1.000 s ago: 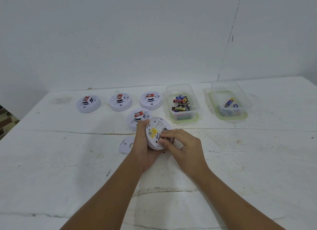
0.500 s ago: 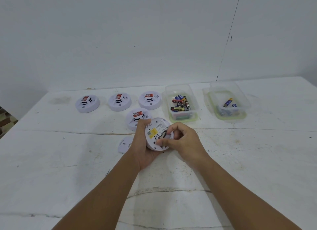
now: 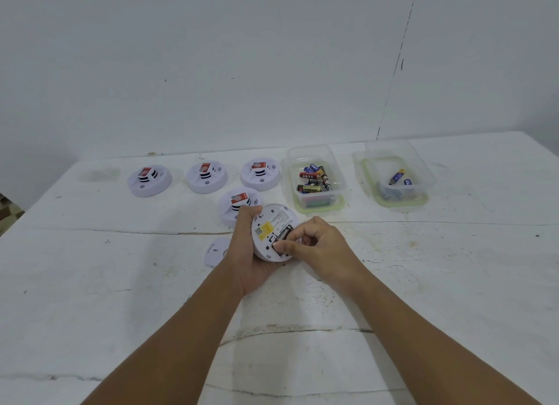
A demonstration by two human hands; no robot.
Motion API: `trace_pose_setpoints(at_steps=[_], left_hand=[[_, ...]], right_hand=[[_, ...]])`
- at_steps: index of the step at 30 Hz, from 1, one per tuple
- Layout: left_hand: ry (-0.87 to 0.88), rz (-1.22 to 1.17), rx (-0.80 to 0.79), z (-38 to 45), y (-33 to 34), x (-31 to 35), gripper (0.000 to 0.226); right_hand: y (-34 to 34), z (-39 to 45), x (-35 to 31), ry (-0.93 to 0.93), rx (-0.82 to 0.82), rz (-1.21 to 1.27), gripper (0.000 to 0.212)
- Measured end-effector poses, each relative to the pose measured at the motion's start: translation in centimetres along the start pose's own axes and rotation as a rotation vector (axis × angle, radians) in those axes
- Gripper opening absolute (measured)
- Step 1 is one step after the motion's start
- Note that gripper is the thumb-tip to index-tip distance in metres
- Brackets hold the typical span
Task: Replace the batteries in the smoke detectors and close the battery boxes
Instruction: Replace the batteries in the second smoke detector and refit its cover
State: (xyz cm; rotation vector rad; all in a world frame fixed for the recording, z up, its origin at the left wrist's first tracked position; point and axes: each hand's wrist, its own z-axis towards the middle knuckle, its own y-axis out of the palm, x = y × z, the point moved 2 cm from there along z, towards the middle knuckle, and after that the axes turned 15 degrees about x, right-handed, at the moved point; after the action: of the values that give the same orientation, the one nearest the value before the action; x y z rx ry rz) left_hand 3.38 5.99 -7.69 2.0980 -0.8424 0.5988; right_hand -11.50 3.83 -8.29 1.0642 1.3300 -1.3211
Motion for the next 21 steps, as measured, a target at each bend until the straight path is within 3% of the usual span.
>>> trace_pose_setpoints(at_steps=[10,12,16,21], left_hand=[[-0.055,0.022,-0.131,-0.5,-0.1,3.4,0.063],[-0.055,0.026,-0.152,-0.5,-0.1,4.1,0.065],[-0.034,0.058,-0.143,-0.8,-0.1,5.0,0.061],[-0.048,0.146,-0.114,-0.9,-0.1,5.5,0.07]], right_hand=[[1.5,-1.4,-2.9,-0.152,0.2,0.039,0.031],[1.9,-1.5,-3.6,-0.172,0.226,0.048,0.041],[2.4,-0.9,-3.9,-0.049,0.203,0.115,0.07],[2.7,-0.5,-3.7,0.005,0.163,0.103,0.066]])
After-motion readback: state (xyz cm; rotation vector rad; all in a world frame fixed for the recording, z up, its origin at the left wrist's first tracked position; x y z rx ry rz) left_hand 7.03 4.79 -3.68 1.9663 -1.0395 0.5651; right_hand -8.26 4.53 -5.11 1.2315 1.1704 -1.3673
